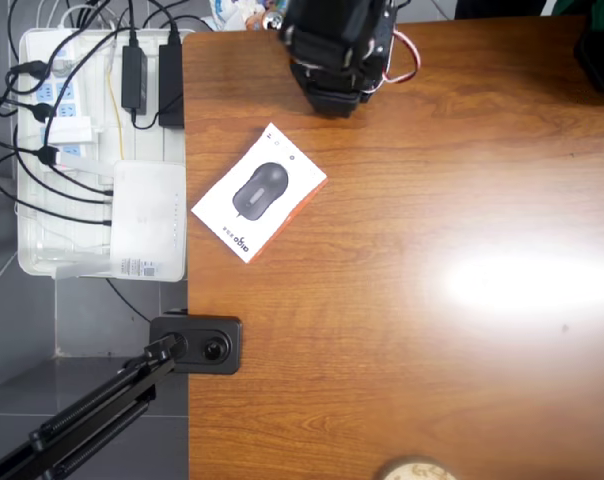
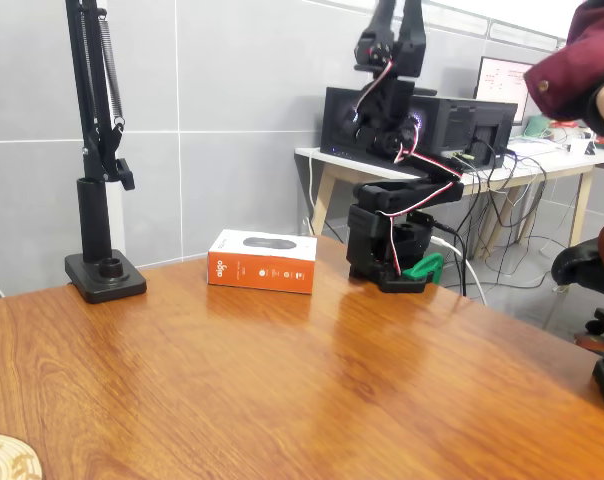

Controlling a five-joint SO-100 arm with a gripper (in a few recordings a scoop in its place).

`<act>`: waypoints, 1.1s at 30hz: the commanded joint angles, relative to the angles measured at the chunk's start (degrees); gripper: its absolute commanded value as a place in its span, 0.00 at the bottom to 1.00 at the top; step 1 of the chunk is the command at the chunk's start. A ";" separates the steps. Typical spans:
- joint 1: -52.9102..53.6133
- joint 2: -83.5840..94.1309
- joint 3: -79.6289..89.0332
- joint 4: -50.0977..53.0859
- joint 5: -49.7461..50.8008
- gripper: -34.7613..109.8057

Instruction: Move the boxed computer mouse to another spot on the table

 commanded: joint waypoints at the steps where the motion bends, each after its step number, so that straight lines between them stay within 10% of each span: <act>1: -1.58 0.26 0.26 -9.05 0.00 0.24; 33: -4.22 0.18 0.26 -11.51 10.20 0.24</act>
